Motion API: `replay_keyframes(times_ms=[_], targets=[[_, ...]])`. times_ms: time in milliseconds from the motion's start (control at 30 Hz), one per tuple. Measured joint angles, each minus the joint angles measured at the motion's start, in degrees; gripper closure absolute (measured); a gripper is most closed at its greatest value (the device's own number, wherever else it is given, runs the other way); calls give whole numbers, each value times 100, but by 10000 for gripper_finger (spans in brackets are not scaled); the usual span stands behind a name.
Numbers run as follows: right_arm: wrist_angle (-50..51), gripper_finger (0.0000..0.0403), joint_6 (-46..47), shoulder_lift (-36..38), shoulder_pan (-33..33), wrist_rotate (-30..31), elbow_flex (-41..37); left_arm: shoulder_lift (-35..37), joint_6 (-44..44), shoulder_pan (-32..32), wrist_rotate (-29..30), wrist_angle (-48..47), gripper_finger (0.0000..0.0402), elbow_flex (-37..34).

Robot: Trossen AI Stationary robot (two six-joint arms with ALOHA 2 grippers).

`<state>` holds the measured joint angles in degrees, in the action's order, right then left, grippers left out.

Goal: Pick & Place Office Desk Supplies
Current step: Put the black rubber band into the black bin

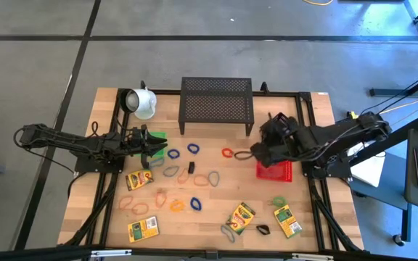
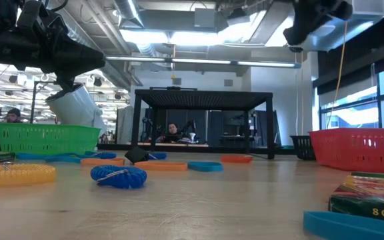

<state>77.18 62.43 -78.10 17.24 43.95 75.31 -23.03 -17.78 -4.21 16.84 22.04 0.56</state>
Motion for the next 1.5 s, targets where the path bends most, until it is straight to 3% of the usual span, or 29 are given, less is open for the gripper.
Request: replay_keyframes(times_ms=[300,467,733,1500], targets=[[414,394,444,2,-1019,16,-624,0,2,2,0,0,311,2],[424,394,1182,0,-1638,-15,-1215,1,3,1,0,0,311,1],[231,394,1815,-2,-2485,-485,-1974,2,4,2,0,-2,311,0],[-1318,383,1810,-2,-2894,-1014,-3007,1,3,2,0,-2,311,1]])
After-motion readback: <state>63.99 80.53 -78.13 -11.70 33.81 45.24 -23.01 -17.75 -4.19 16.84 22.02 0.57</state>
